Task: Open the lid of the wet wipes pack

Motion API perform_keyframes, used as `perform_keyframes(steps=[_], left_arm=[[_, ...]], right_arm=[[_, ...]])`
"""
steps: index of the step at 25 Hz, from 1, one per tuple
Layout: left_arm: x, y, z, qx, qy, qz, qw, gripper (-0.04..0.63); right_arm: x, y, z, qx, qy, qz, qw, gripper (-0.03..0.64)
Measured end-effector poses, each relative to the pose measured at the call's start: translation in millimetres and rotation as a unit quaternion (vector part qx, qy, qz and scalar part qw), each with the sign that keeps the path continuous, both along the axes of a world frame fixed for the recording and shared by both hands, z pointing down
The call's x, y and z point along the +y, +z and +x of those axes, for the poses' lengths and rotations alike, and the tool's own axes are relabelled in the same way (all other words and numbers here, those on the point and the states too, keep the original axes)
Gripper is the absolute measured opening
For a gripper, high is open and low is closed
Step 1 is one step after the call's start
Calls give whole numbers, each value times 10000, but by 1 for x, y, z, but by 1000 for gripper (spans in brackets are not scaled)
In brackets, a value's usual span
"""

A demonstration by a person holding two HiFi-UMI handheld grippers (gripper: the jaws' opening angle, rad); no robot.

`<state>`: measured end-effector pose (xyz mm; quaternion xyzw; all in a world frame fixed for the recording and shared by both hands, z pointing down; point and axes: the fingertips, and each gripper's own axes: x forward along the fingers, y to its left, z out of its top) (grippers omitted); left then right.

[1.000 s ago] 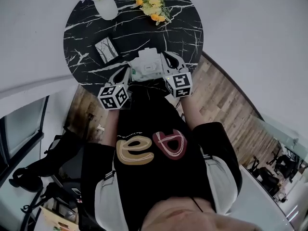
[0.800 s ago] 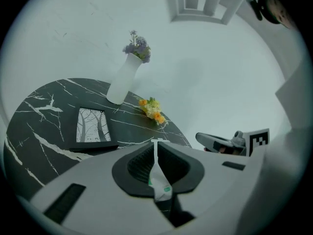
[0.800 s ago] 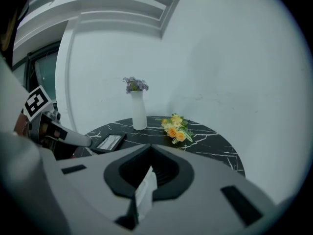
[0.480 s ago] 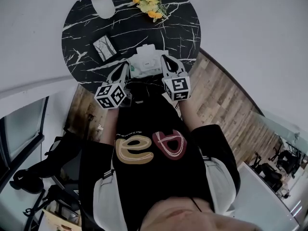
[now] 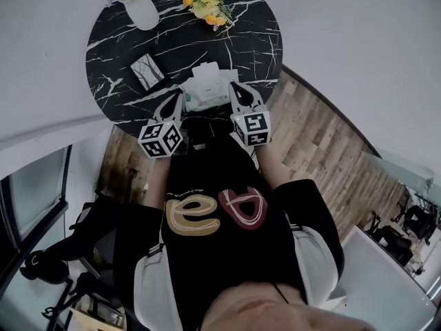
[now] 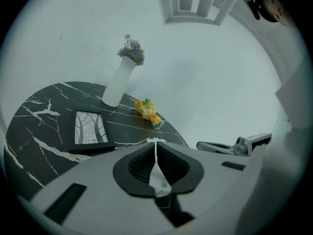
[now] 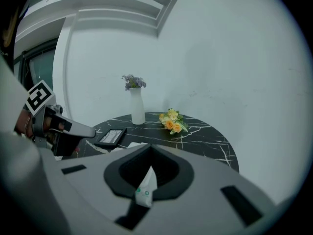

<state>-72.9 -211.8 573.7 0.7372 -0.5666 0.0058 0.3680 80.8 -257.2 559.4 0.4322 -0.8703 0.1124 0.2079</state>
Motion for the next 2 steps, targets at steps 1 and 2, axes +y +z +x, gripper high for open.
perform_keyframes(steps=[1,2], left_arm=[[0,0,1,-30,31,-1,10000,25],[1,0,2,-59,62,0,10000,25]], right_arm=[[1,1,1,0,18,-25,10000,9],[2,3,2,-1,36,-50,10000,9]])
